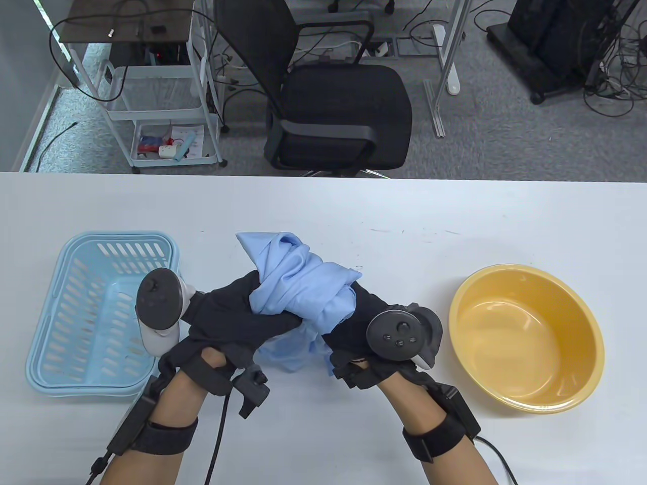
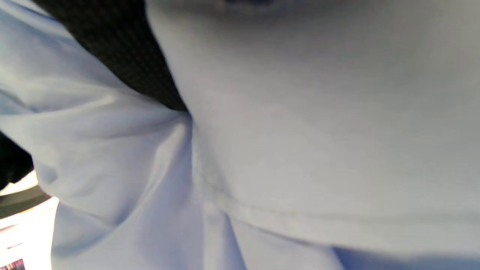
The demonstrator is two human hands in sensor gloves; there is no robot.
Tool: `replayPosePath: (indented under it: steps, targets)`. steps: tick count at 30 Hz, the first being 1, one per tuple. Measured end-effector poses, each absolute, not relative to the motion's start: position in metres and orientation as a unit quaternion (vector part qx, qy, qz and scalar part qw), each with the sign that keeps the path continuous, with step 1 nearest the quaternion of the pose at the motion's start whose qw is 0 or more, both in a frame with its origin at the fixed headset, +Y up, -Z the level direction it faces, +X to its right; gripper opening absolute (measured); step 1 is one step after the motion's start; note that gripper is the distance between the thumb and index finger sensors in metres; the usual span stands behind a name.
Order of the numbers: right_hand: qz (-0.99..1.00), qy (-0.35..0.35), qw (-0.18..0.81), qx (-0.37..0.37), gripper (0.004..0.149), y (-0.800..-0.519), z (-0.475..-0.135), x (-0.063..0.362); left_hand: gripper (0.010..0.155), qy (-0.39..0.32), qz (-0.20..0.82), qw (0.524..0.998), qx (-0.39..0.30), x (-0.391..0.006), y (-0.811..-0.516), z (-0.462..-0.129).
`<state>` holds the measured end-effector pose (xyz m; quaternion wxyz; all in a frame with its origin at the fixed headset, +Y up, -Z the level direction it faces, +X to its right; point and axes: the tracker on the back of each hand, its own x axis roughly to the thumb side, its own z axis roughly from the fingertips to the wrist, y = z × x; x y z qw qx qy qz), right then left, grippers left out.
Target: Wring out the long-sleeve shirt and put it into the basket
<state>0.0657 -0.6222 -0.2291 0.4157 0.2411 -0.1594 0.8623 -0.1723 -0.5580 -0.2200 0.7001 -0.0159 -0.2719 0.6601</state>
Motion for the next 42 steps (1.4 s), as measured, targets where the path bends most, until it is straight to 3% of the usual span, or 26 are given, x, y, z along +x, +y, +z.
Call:
replayPosePath:
  steps: [3, 6, 10, 12, 16, 20, 24, 27, 32, 36, 42]
  targets:
    - [0.851, -0.106, 0.449, 0.251, 0.099, -0.628, -0.233, 0.069, 0.053, -0.299, 0.715, 0.632, -0.025, -0.170, -0.562, -0.223]
    - [0.828, -0.023, 0.476, 0.295, 0.126, -0.635, -0.235, 0.066, 0.053, -0.315, 0.736, 0.598, -0.031, -0.169, -0.567, -0.226]
    - [0.805, 0.094, 0.462, 0.360, 0.143, -0.642, -0.235, 0.056, 0.052, -0.335, 0.761, 0.555, -0.042, -0.167, -0.570, -0.226]
    - [0.786, 0.109, 0.488, 0.362, 0.145, -0.645, -0.233, 0.049, 0.052, -0.350, 0.756, 0.552, -0.039, -0.166, -0.569, -0.226]
    - [0.780, 0.014, 0.540, 0.316, 0.132, -0.647, -0.230, 0.035, 0.052, -0.363, 0.773, 0.517, -0.051, -0.162, -0.566, -0.223]
    - [0.780, -0.027, 0.560, 0.277, 0.079, -0.647, -0.231, 0.034, 0.052, -0.375, 0.761, 0.529, -0.031, -0.171, -0.563, -0.219]
    - [0.807, -0.096, 0.528, 0.247, 0.055, -0.642, -0.232, 0.047, 0.051, -0.399, 0.738, 0.544, -0.014, -0.185, -0.562, -0.212]
    - [0.813, -0.135, 0.522, 0.221, 0.050, -0.639, -0.234, 0.060, 0.049, -0.425, 0.712, 0.559, -0.012, -0.193, -0.567, -0.205]
    - [0.820, -0.161, 0.513, 0.197, 0.055, -0.630, -0.239, 0.082, 0.044, -0.428, 0.695, 0.578, 0.018, -0.200, -0.586, -0.195]
    - [0.775, -0.132, 0.586, 0.196, 0.053, -0.627, -0.242, 0.096, 0.041, -0.415, 0.681, 0.602, 0.031, -0.204, -0.603, -0.192]
    - [0.682, -0.069, 0.706, 0.177, 0.055, -0.631, -0.243, 0.107, 0.039, -0.394, 0.608, 0.687, 0.058, -0.199, -0.640, -0.191]
